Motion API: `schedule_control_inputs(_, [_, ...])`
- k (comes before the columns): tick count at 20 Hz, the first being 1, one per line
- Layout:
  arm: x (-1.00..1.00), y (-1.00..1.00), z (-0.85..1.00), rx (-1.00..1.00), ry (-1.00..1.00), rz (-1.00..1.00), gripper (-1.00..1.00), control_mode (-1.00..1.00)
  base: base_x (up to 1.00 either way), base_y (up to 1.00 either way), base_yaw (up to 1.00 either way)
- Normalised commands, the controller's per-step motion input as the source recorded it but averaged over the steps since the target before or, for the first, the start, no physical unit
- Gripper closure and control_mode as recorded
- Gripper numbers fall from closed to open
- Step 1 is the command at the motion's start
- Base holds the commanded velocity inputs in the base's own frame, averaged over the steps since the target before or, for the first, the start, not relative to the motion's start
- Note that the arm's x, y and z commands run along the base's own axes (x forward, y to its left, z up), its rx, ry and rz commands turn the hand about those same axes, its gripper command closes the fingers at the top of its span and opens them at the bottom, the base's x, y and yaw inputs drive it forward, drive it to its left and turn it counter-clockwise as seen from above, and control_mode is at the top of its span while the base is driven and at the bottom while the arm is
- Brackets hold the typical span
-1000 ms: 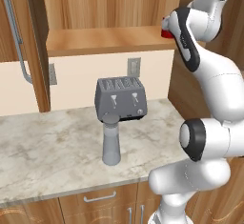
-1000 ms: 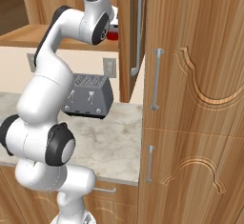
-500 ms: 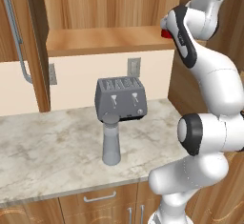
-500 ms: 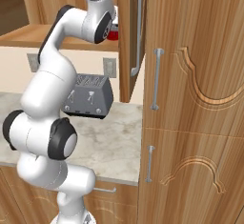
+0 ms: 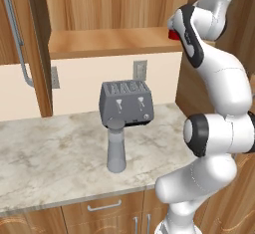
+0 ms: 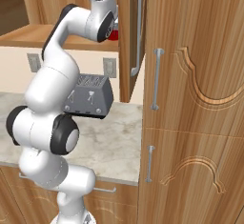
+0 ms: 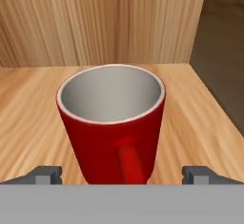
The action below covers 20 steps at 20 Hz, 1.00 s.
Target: There is a tray on the dining counter. Grab the cup, mug, and pitcher and place them on the tray. The pitcher may be placed next to the tray if it cannot fit the tray.
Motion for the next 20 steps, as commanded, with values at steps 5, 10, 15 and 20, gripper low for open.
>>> schedule_control_inputs(5, [0.15, 0.0, 0.0, 0.0, 0.0, 0.0, -1.0, -1.0, 0.0, 0.0, 0.0])
schedule_control_inputs(10, [0.08, -0.03, 0.0, 0.0, 0.0, 0.0, -1.0, -1.0, 0.0, 0.0, 0.0])
schedule_control_inputs(15, [0.0, 0.0, 0.0, 0.0, 0.0, 0.0, -1.0, -1.0, 0.0, 0.0, 0.0])
schedule_control_inputs(20, [0.0, 0.0, 0.0, 0.0, 0.0, 0.0, 1.0, -1.0, 0.0, 0.0, 0.0])
